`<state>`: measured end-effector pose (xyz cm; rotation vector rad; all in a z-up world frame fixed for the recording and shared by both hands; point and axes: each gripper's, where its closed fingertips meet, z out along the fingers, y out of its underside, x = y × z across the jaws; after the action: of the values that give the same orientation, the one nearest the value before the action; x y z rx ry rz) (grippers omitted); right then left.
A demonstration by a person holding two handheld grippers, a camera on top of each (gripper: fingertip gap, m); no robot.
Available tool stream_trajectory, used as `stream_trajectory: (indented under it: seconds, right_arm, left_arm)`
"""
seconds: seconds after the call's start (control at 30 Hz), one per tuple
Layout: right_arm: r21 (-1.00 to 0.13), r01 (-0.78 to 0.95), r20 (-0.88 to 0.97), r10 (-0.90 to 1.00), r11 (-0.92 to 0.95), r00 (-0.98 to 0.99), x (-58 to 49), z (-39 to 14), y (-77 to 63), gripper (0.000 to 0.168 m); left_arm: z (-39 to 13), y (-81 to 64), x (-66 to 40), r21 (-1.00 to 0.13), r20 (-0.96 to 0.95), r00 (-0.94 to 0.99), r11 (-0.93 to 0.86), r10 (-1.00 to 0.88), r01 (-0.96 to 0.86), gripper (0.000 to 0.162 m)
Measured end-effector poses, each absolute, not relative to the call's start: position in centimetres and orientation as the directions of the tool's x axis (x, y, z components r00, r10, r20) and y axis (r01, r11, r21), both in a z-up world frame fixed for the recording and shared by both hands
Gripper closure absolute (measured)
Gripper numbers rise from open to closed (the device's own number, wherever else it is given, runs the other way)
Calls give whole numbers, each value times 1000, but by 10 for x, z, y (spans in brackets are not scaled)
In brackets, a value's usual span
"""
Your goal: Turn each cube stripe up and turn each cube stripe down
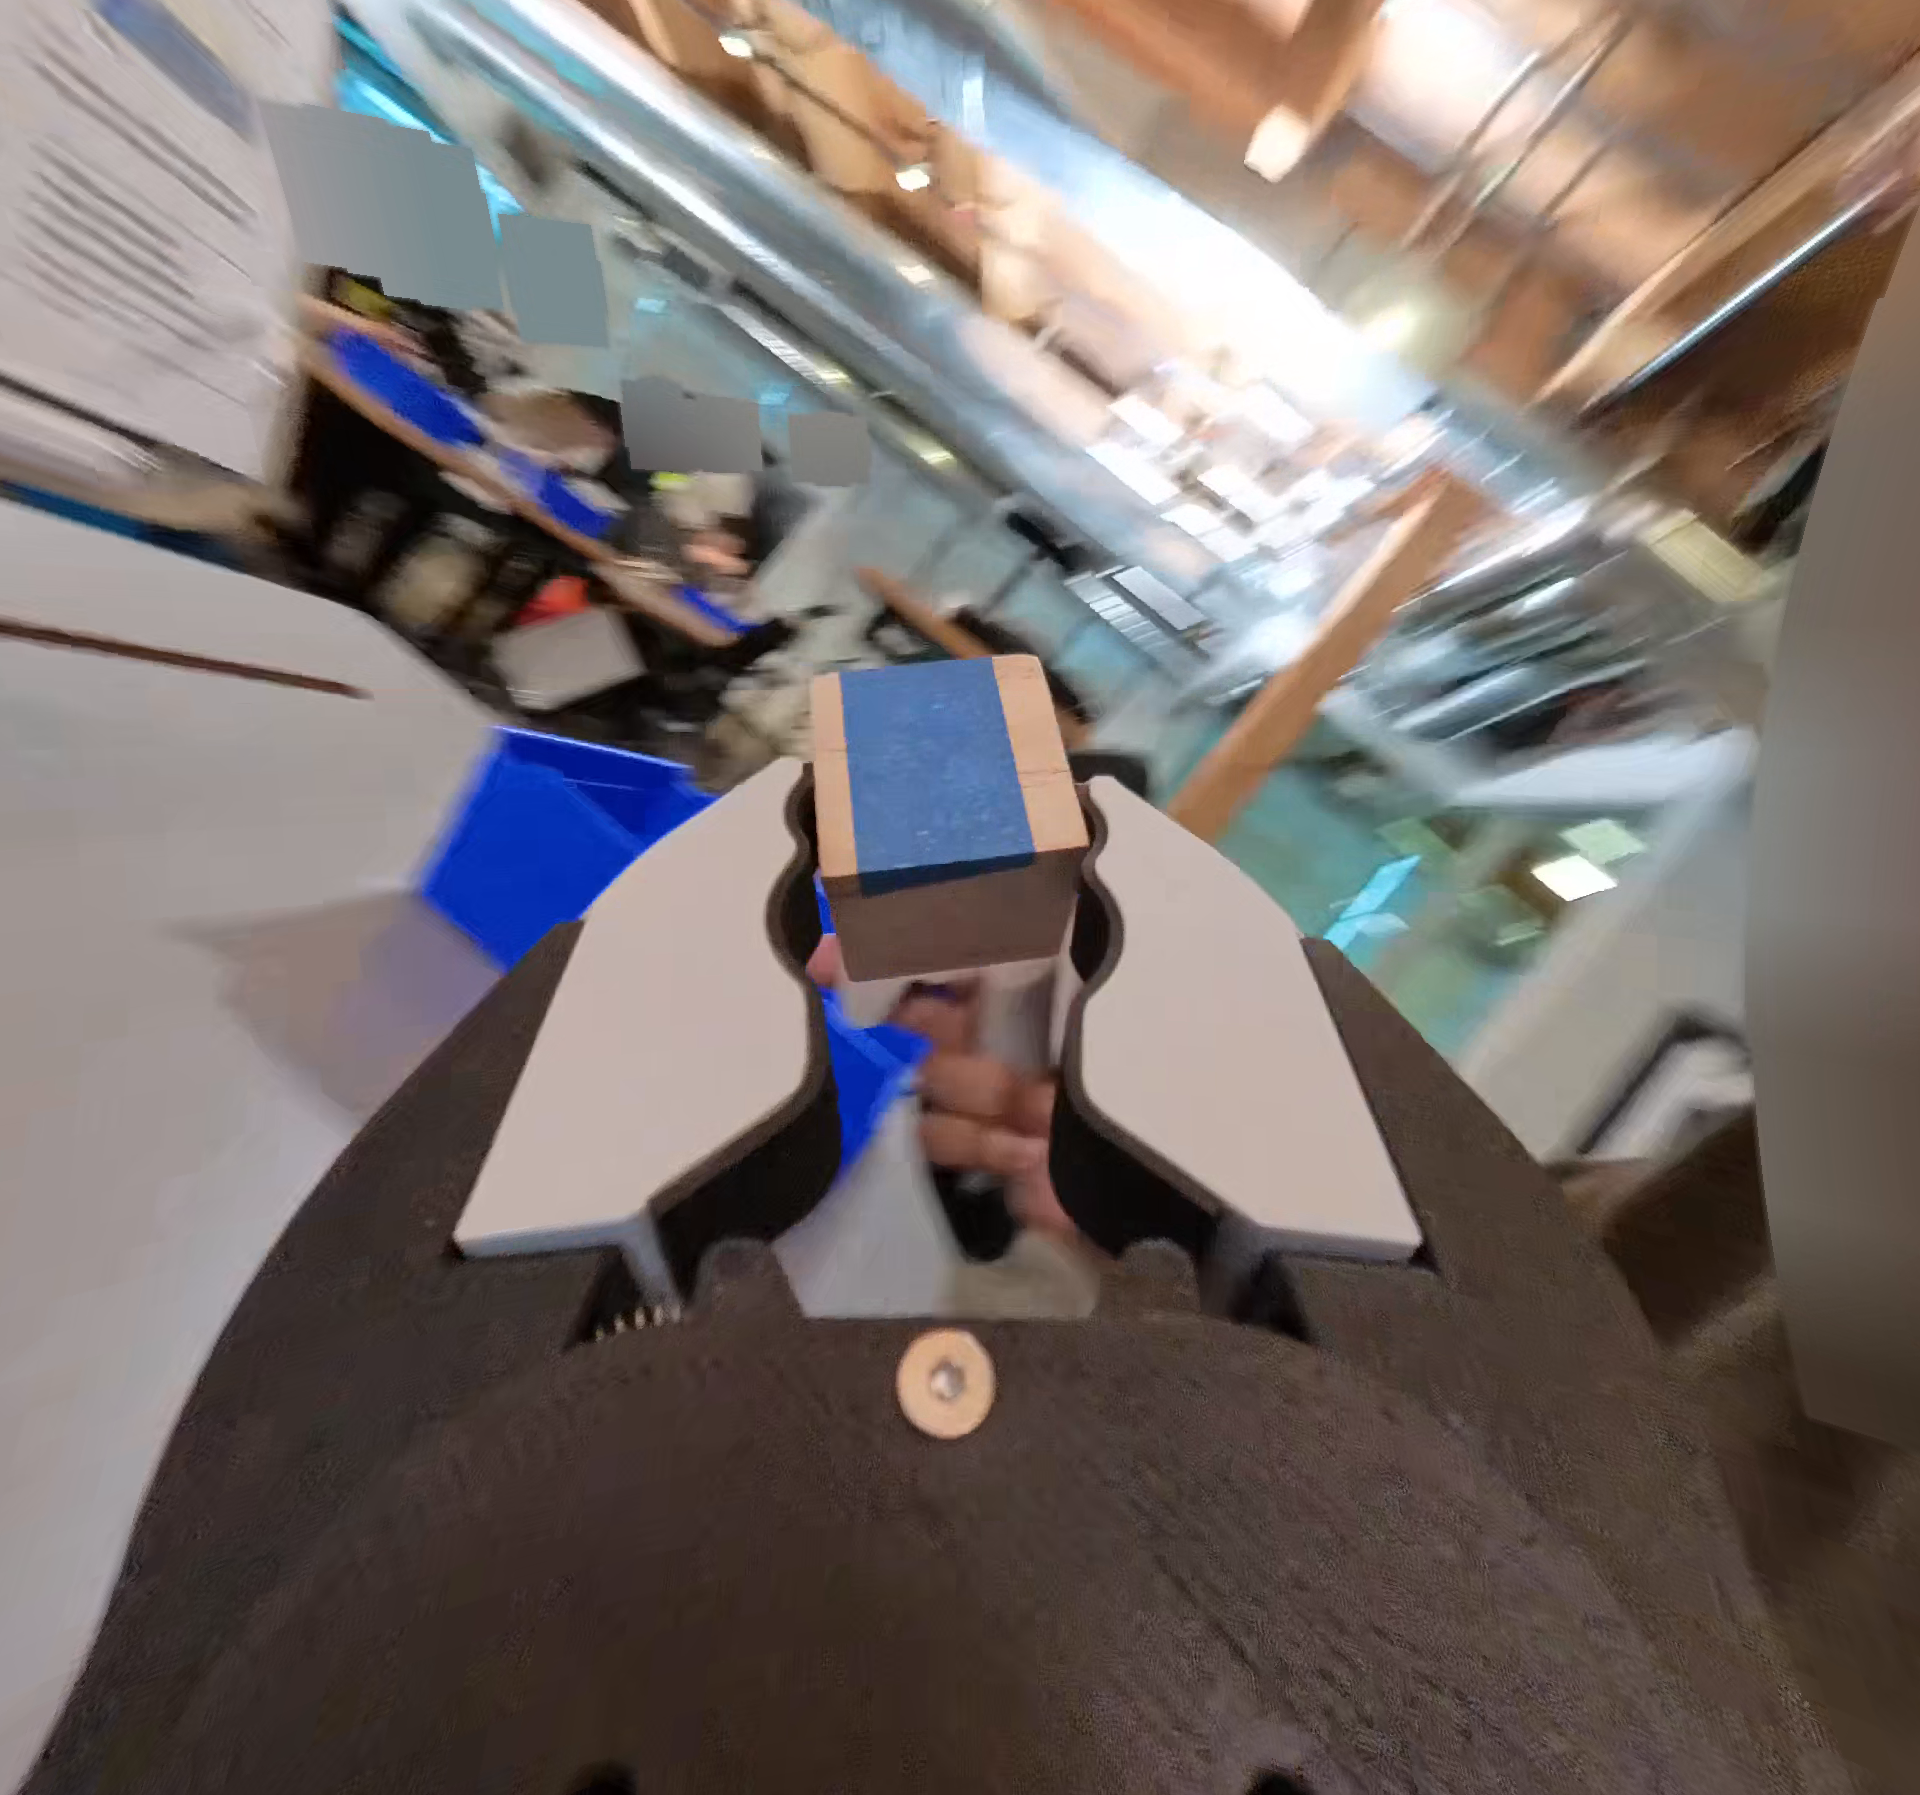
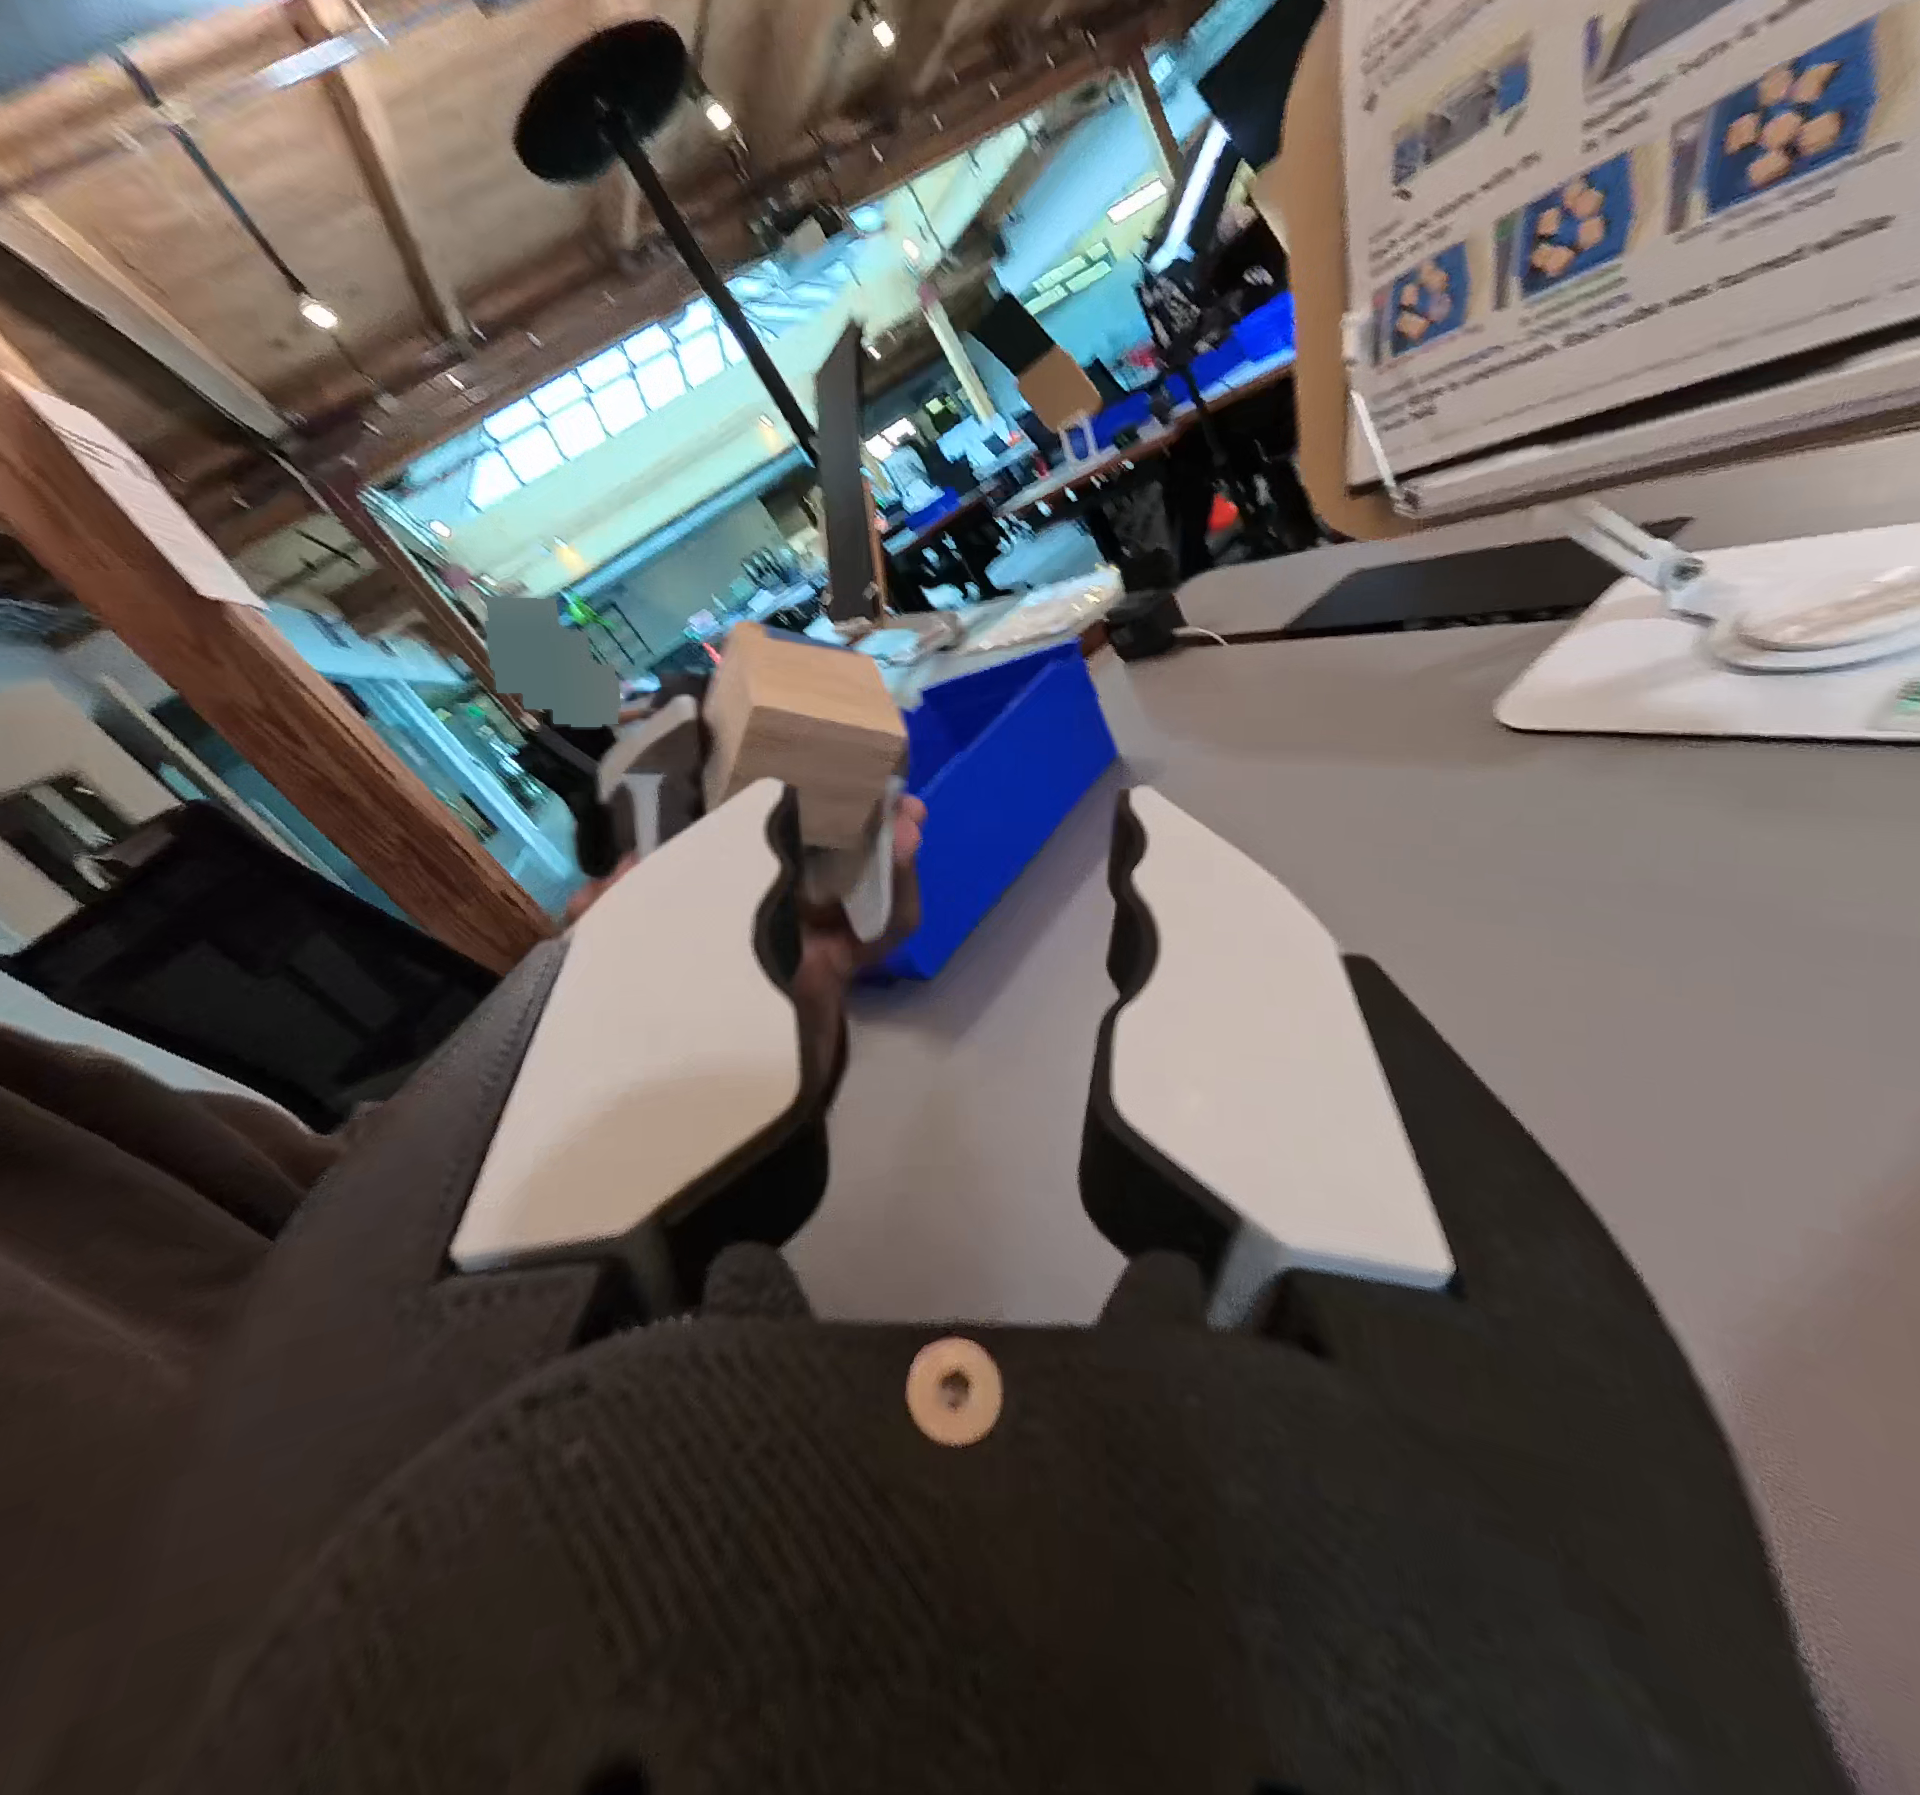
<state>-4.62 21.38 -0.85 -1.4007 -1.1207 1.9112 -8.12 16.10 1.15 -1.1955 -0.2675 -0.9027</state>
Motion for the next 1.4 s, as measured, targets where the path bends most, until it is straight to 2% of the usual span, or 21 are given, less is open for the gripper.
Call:
stream_trajectory:
  seconds: [0.1, 0.23, 0.4, 0.47, 0.53, 0.8, 0.87, 1.0, 1.1, 1.17, 1.23, 1.33, 1.4]
  right_arm:
    - [-809, -4, -528, 730, -588, -434, -42, 2, 197, 107]
    - [-765, -27, -561, 686, -644, -464, -45, -2, 178, 106]
    - [-680, 38, -660, 589, -732, -466, -54, -15, 157, 105]
    - [-656, 61, -679, 554, -752, -482, -53, -16, 150, 117]
    - [-660, 64, -668, 546, -748, -505, -50, -15, 146, 125]
    - [-742, 19, -591, 640, -670, -490, -44, -7, 158, 126]
    - [-775, -15, -558, 696, -631, -452, -42, 0, 174, 126]
    - [-894, -115, -397, 886, -432, -240, -26, 27, 243, 126]
    - [-964, -31, -264, 962, -263, 71, 2, 33, 327, 126]
    - [-978, 54, -181, 944, -203, 277, 31, 24, 381, 125]
    - [-953, 198, -128, 900, -228, 418, 58, -3, 420, 126]
    - [-837, 438, -67, 854, -329, 515, 87, -65, 451, 125]
    - [-771, 509, -36, 826, -381, 563, 98, -100, 467, 125]
  left_arm:
    - [6, 161, -80, -488, 726, 419, 21, -545, 873, 117]
    - [-2, 162, -78, -390, 754, 312, -12, -578, 921, 117]
    - [-1, 163, -56, -471, 710, 360, -29, -605, 881, 117]
    - [0, 162, -51, -505, 692, 388, -25, -608, 863, 117]
    - [0, 162, -48, -545, 674, 427, -15, -603, 839, 116]
    - [-5, 164, -43, -564, 671, 417, -57, -613, 824, 116]
    - [-9, 166, -43, -555, 691, 397, -92, -604, 827, 106]
    - [-19, 169, -39, -554, 714, 368, -159, -596, 817, 101]
    - [-32, 173, -27, -588, 719, 382, -215, -580, 780, 100]
    - [-40, 175, -19, -611, 717, 395, -245, -575, 753, 101]
    - [-47, 177, -13, -627, 718, 404, -275, -566, 729, 101]
    - [-55, 179, -6, -639, 720, 412, -302, -558, 708, 101]
    - [-59, 180, -4, -633, 729, 404, -319, -552, 706, 102]
